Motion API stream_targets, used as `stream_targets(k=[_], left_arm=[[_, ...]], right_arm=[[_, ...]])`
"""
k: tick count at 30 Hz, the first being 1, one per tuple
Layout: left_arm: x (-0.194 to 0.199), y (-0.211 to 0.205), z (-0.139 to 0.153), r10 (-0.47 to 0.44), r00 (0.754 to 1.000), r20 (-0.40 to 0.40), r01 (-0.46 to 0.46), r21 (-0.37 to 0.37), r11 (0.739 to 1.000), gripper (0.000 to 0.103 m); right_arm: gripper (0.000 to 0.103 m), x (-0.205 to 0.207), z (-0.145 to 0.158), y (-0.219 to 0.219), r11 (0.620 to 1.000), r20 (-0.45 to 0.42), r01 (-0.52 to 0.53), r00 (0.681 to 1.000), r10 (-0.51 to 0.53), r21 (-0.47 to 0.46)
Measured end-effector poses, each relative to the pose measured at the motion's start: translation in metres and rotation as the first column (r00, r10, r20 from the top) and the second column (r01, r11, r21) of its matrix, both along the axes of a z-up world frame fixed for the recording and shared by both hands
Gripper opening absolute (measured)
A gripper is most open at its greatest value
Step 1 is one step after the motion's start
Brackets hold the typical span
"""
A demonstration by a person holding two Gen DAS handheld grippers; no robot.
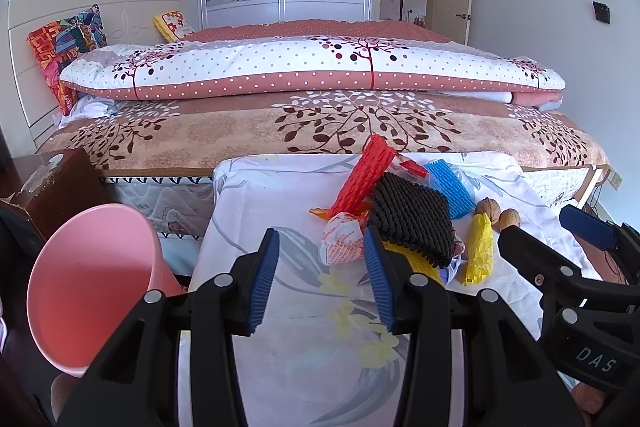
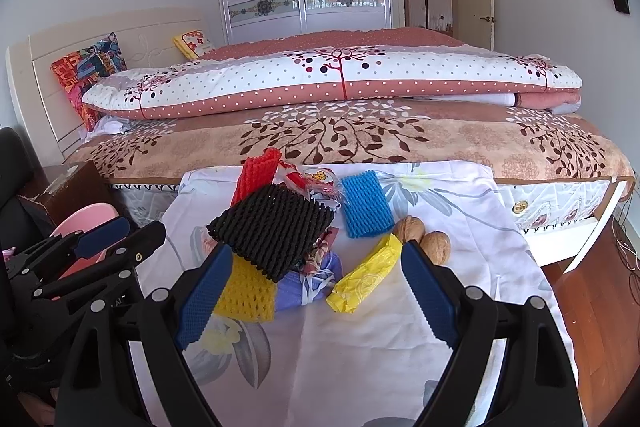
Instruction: Collect trash
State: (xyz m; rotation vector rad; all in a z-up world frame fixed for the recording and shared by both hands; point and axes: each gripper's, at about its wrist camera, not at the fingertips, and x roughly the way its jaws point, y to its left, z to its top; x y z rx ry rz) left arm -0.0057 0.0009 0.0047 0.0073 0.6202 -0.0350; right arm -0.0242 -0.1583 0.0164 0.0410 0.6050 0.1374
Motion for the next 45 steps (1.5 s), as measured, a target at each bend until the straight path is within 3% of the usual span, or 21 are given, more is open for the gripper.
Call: stream_targets(k=[8, 45], left_arm=[[0.0, 0.0016, -0.0008, 0.004, 1.0, -0.005, -0.004, -0.01, 1.0, 0.044], [-0.0032, 0.0028, -0.0041, 0.001, 1.0, -0.014, -0.002, -0.032, 0.999, 0.044]], right_arm=[[0.085, 0.0004, -0.0045, 0.0025, 1.0, -0.024, -0.01, 1.0, 0.01, -0.001], [0.083, -0.007, -0.0007, 0.0019, 1.0, 0.013, 0.002, 1.0, -0.002, -0.002]])
